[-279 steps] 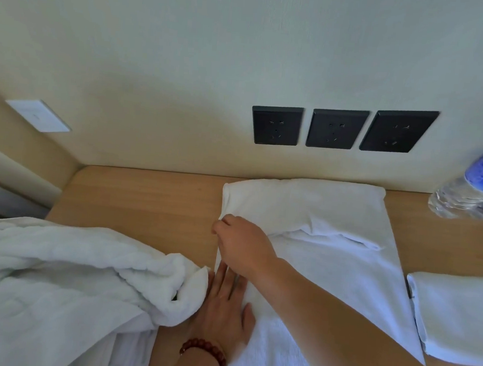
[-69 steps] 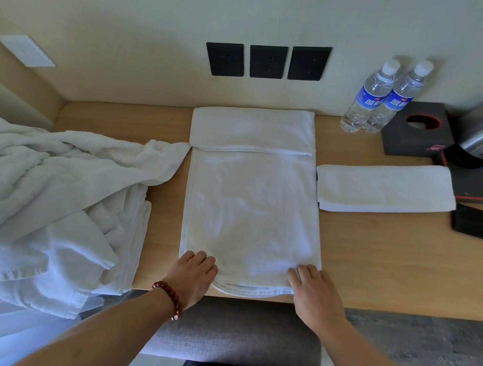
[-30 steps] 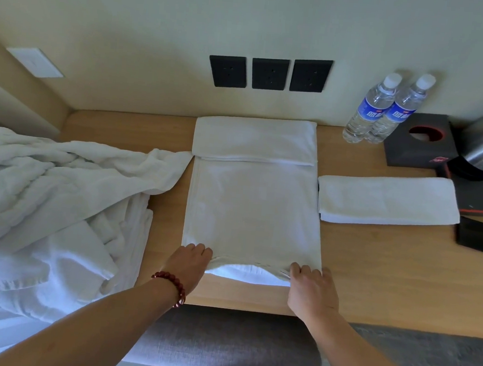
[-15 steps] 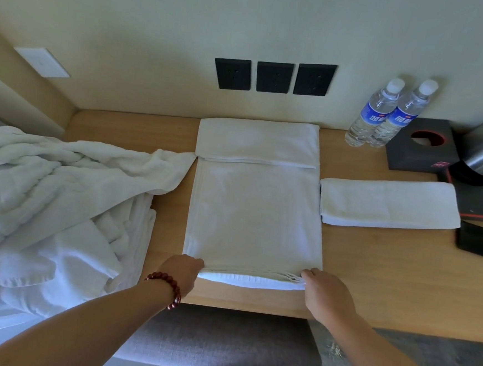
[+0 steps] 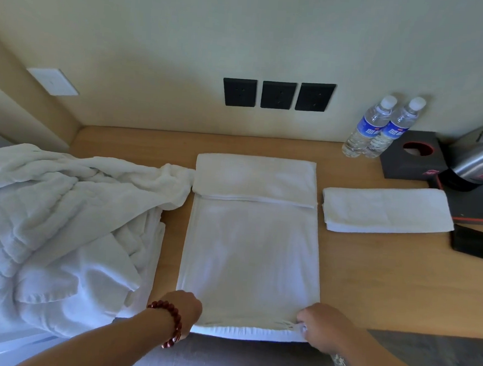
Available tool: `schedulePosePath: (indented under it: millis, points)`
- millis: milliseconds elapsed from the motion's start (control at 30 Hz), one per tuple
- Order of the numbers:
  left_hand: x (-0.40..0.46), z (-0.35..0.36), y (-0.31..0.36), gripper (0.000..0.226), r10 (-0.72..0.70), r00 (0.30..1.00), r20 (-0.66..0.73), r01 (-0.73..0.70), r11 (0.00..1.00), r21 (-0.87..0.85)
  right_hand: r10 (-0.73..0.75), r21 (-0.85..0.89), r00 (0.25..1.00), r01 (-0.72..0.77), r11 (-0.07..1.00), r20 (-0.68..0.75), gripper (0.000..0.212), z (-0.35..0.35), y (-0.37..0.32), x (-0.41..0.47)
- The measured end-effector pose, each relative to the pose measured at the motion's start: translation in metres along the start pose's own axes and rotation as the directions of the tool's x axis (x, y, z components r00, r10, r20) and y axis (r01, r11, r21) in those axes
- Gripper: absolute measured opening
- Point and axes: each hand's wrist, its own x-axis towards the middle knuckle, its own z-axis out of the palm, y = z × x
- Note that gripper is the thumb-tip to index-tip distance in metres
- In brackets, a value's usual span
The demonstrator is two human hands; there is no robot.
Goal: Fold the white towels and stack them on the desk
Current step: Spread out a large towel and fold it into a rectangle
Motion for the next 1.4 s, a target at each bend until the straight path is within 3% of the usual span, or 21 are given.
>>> schedulePosePath:
  millis: [133,267,300,400,567,667,933,1033,1200,1400]
  points:
    - [-0.012,0.022,-0.006,0.019,0.095,0.993,0.068,-0.1,0.992,0.071,-0.031,0.026,0.991,0.028,0.999,0.132,0.029,0.022,-0.023,-0.009]
    - [-0.014,0.031,-0.014,0.021,0.136,0.985,0.108,-0.146,0.985,0.089,-0.002,0.062,0.973,-0.012,0.998,0.229,0.016,0.023,-0.045,-0.013]
    - [-0.015,0.03,-0.017,0.021,0.141,0.985,0.099,-0.151,0.984,0.099,0.01,0.042,0.973,-0.02,0.999,0.231,0.011,0.018,-0.049,-0.014]
    - [-0.009,0.021,-0.032,0.023,0.124,0.992,-0.006,-0.123,0.987,0.102,0.077,0.103,0.967,-0.105,0.989,0.244,0.029,-0.001,-0.051,-0.014]
    - [0.002,-0.04,-0.047,0.027,0.037,0.957,-0.289,-0.021,0.998,0.06,0.125,0.07,0.98,-0.137,0.988,0.154,0.034,-0.042,-0.033,-0.005]
    - [0.013,-0.073,-0.051,0.025,-0.043,0.928,-0.37,0.036,0.999,-0.026,0.149,0.096,0.985,-0.157,0.983,0.09,0.026,-0.072,-0.018,0.001]
    - [0.024,-0.096,-0.058,0.031,-0.182,0.96,-0.212,0.17,0.982,-0.077,0.182,0.198,0.983,-0.184,0.963,0.025,0.026,-0.112,0.0,0.02]
    - [0.025,-0.112,-0.058,0.02,-0.196,0.946,-0.26,0.18,0.98,-0.083,0.181,0.284,0.983,-0.17,0.944,-0.013,0.008,-0.118,0.004,0.029]
    - [0.034,-0.14,-0.076,0.016,-0.262,0.894,-0.363,0.205,0.961,-0.187,0.322,0.594,0.929,-0.156,0.789,-0.184,0.019,-0.132,0.032,0.04]
    - [0.053,-0.175,-0.103,0.023,-0.311,0.892,-0.329,0.173,0.905,-0.387,0.38,0.791,0.879,-0.004,0.612,-0.289,0.022,-0.154,0.049,0.063]
